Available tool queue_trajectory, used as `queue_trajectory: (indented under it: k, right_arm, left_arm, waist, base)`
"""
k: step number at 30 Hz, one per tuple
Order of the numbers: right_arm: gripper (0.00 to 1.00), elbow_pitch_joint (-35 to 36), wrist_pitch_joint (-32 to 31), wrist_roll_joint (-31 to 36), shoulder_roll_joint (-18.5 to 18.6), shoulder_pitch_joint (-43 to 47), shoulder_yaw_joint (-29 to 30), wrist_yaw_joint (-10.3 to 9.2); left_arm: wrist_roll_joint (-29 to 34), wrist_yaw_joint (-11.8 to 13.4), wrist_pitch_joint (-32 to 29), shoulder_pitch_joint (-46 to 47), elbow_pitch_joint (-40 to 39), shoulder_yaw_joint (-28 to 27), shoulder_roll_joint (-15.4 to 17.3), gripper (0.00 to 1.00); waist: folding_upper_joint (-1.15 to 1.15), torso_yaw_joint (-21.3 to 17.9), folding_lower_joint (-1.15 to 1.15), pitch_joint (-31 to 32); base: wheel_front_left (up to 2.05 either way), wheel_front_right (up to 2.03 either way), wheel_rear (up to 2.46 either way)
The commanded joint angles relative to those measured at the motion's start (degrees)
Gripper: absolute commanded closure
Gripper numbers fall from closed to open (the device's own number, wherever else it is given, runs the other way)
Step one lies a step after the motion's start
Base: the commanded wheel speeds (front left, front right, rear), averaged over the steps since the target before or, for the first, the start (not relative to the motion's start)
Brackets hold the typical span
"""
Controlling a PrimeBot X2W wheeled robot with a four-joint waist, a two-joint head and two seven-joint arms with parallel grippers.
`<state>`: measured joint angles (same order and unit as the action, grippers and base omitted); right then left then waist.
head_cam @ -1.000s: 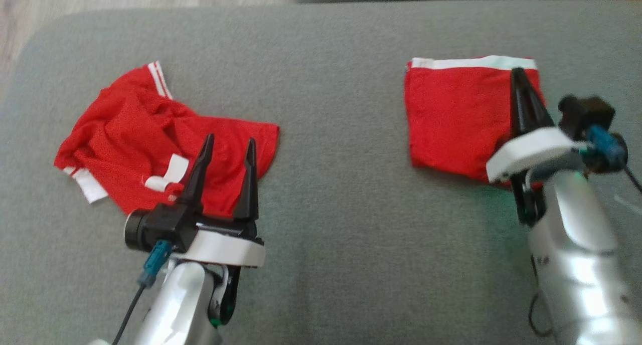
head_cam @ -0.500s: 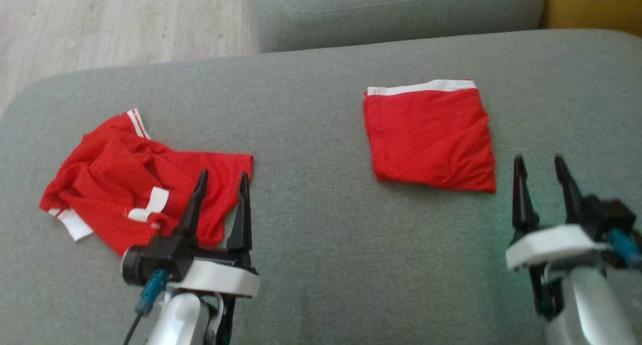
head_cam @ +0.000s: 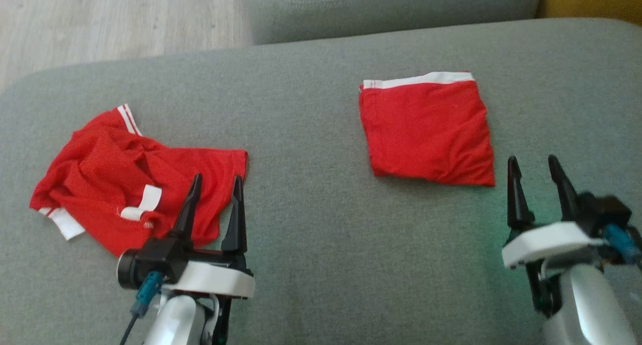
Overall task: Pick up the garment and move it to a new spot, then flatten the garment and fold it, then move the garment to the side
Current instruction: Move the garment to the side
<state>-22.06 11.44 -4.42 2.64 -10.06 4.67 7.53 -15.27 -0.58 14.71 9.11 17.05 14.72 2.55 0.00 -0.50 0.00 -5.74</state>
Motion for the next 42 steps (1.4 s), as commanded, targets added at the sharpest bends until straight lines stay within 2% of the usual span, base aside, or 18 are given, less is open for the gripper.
queue_trajectory:
  k: [1, 9, 16, 21, 22, 23, 27, 33, 37, 42]
  right_arm:
    - [0.0, 1.8, -0.5, 0.7, 0.2, -3.7, -1.2, -0.04]
    - [0.0, -3.6, -6.2, 2.9, 0.2, -14.1, 3.0, -0.04]
    - [0.0, -15.5, -12.4, 1.5, 0.2, -22.4, 6.7, -0.04]
    - [0.0, -24.0, -14.9, 3.6, 0.7, -25.0, 6.9, -0.04]
    - [0.18, -25.3, -14.9, 3.8, 0.8, -25.4, 6.8, -0.04]
    - [1.0, -27.1, -14.4, 4.3, 1.2, -26.2, 6.1, -0.04]
    - [1.0, -28.7, -12.7, 5.8, 2.6, -27.2, 3.8, -0.04]
    - [1.0, -29.1, -10.6, 8.8, 9.1, -27.9, -2.5, -0.04]
    - [1.0, -28.6, -10.9, 9.5, 15.7, -27.2, -8.8, -0.04]
    - [1.0, -28.1, -11.8, 9.8, 27.0, -25.9, -16.3, -0.04]
  left_arm:
    - [0.4, -0.3, 0.3, 2.8, -1.9, -1.8, 0.3, 0.0]
    - [0.1, -0.5, 0.3, 6.0, -2.2, 0.3, 0.3, 0.0]
    - [-0.2, -0.2, 0.3, 8.2, -1.9, 1.4, 0.3, 0.0]
    - [0.2, -0.5, 0.3, 8.9, -0.9, 1.1, 0.3, 0.0]
    - [0.3, -0.5, 0.3, 9.0, -0.8, 0.9, 0.3, 0.0]
    - [0.4, -0.5, 0.3, 9.0, -0.6, 0.6, 0.3, 0.0]
    - [0.6, -0.4, 0.3, 8.8, -0.5, 0.2, 0.3, 0.0]
    - [0.7, -0.4, 0.3, 7.8, -1.1, -0.4, 0.3, 0.0]
    - [0.8, -0.5, 0.3, 7.3, -1.5, -0.7, 0.3, 0.0]
    - [0.8, -0.6, 0.3, 7.4, -1.8, -0.8, 0.3, 0.0]
  waist:
    - [0.0, 0.5, 0.0, -1.1]
    - [0.0, 3.9, 0.0, -7.3]
    - [0.0, 6.6, 0.0, -10.9]
    - [0.0, 7.2, 0.0, -11.3]
    - [0.0, 7.2, 0.0, -11.2]
    - [0.0, 7.0, 0.0, -10.9]
    - [0.0, 6.3, 0.0, -10.1]
    - [0.0, 4.7, 0.0, -8.5]
    - [0.0, 4.0, 0.0, -8.0]
    - [0.0, 4.2, 0.0, -8.4]
  base:
    - [0.0, 0.0, 0.0]
    - [0.0, 0.0, 0.0]
    - [0.0, 0.0, 0.0]
    - [0.0, 0.0, 0.0]
    - [0.0, 0.0, 0.0]
    - [0.0, 0.0, 0.0]
    - [0.0, 0.0, 0.0]
    - [0.0, 0.0, 0.0]
    - [0.0, 0.0, 0.0]
    - [0.0, 0.0, 0.0]
